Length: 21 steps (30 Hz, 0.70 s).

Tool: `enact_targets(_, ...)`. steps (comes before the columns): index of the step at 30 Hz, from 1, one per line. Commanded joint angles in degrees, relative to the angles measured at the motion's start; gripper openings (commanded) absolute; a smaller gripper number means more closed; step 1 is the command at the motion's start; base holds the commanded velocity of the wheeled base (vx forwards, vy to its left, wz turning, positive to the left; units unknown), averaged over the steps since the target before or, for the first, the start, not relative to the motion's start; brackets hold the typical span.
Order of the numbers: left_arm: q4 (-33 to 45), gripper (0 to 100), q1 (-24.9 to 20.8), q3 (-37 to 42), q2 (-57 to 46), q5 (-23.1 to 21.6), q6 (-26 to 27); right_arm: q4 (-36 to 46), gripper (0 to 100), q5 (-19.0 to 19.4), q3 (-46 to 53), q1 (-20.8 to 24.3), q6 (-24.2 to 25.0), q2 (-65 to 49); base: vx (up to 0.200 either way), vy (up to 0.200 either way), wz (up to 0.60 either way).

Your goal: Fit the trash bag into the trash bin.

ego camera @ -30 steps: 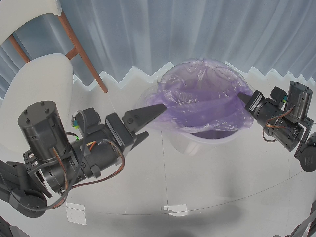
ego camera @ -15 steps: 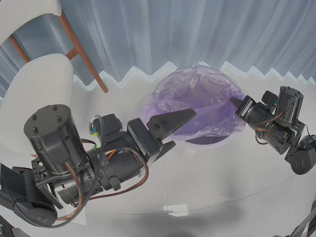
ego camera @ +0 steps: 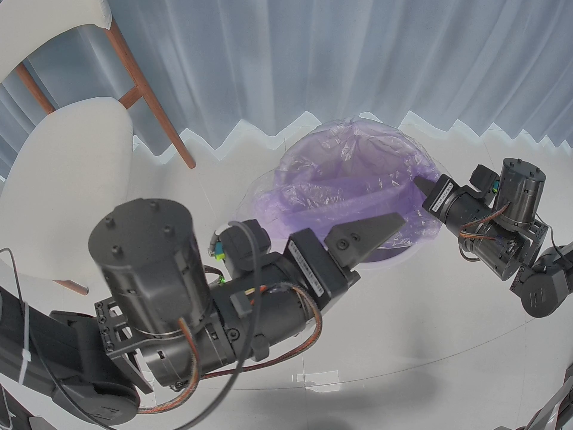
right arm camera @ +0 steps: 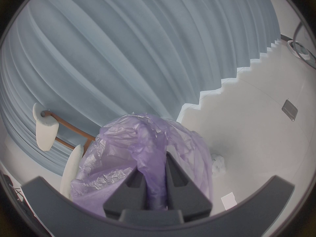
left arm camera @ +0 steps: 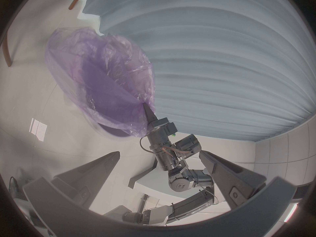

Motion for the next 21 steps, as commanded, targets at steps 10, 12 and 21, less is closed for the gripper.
enact_targets(10,0.0,100,2.0,-5.6,7.2,0.7,0.0,-0.1,0,0.0,0.1,0.1,-0.1,-1.2,0.0,0.0,0.0)
enact_targets(12,0.0,100,2.4,-5.9,7.5,0.7,0.0,-0.1,0,0.0,0.2,0.2,-0.1,-1.5,0.0,0.0,0.0)
enact_targets(21,0.0,100,3.5,-7.7,9.0,1.0,-0.7,-0.1,0,0.0,0.5,0.3,-0.1,-2.4,0.0,0.0,0.0)
